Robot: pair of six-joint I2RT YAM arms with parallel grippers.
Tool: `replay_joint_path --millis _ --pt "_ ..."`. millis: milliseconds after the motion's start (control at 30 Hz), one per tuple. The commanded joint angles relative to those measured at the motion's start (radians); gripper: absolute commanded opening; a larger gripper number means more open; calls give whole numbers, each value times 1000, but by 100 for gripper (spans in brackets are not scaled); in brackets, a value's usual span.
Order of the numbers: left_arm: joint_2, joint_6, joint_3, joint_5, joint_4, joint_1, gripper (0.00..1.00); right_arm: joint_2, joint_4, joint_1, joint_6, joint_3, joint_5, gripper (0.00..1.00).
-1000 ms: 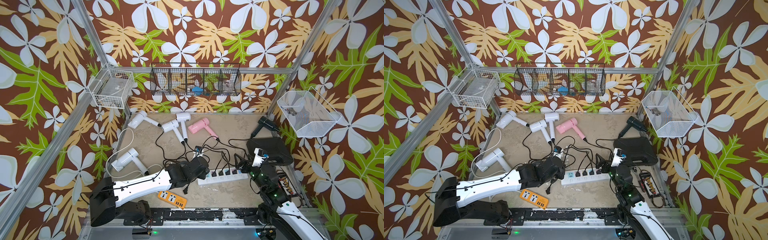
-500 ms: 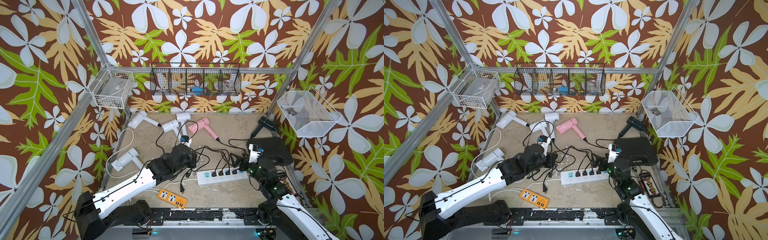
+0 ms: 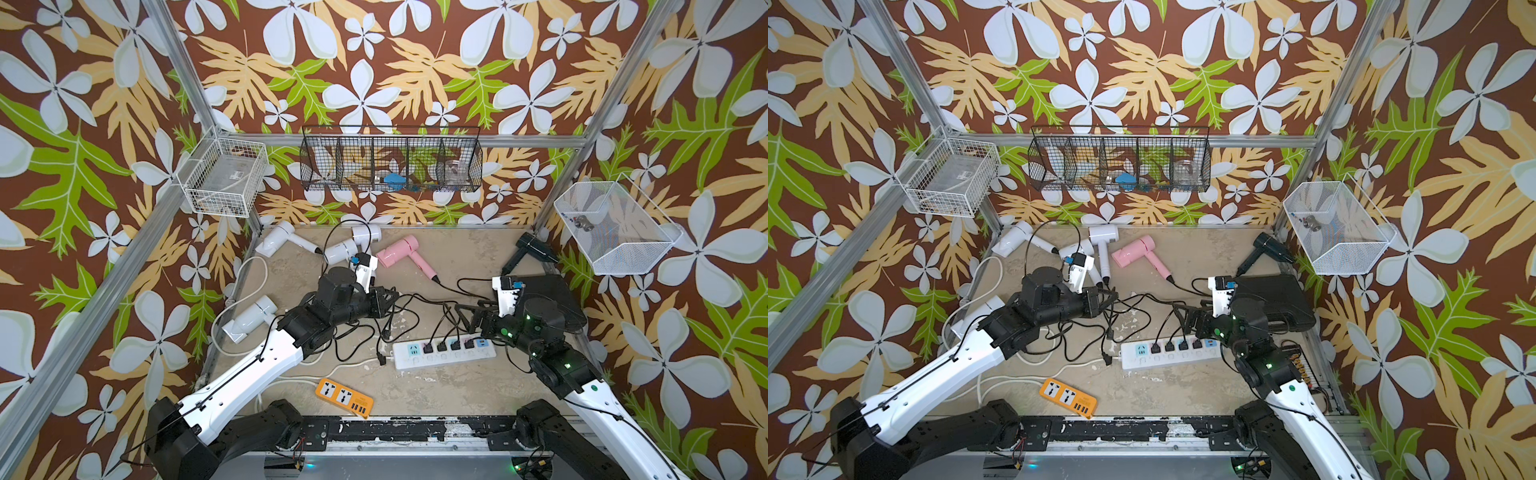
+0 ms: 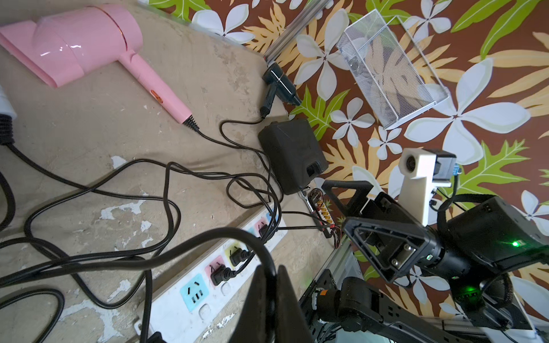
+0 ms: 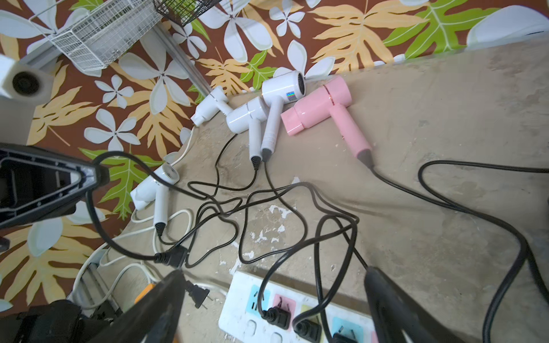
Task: Charge the blow dryers
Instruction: Pick up the plug from the center of the board.
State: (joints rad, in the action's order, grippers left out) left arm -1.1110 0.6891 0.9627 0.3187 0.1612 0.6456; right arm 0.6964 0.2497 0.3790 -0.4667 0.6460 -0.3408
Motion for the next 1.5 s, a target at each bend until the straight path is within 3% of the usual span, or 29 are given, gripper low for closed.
replay_joint_path --millis 0,100,133,200,267,367,467,633,733,867,1200,1467 --pt "-17 -6 9 83 -50 -19 0 16 72 38 26 36 -37 95" --pt "-35 -33 24 124 -20 -28 0 44 104 84 35 64 -30 96" --pt "-36 -57 36 97 23 -29 0 54 114 97 39 71 -28 96" --pt "-21 -103 64 -71 143 -28 0 74 130 130 45 79 -14 97" --pt "7 -108 47 -132 159 -28 0 90 133 156 47 83 -7 97" --pt "21 -35 -31 126 -12 -38 0 115 131 194 47 85 -1 97" --pt "18 101 -125 300 -232 -38 0 134 127 234 45 99 16 97" --pt "-14 179 -202 336 -350 -41 0 163 129 298 52 115 42 95" --pt "-49 264 -254 436 -505 -46 0 183 114 352 66 116 47 91" --pt "-53 129 -181 368 -311 -46 0 213 98 423 96 128 58 84" --pt "-61 50 -121 415 -202 -46 0 363 72 621 189 184 203 71" --pt "-78 16 -96 477 -137 -47 0 448 42 639 230 207 239 66"
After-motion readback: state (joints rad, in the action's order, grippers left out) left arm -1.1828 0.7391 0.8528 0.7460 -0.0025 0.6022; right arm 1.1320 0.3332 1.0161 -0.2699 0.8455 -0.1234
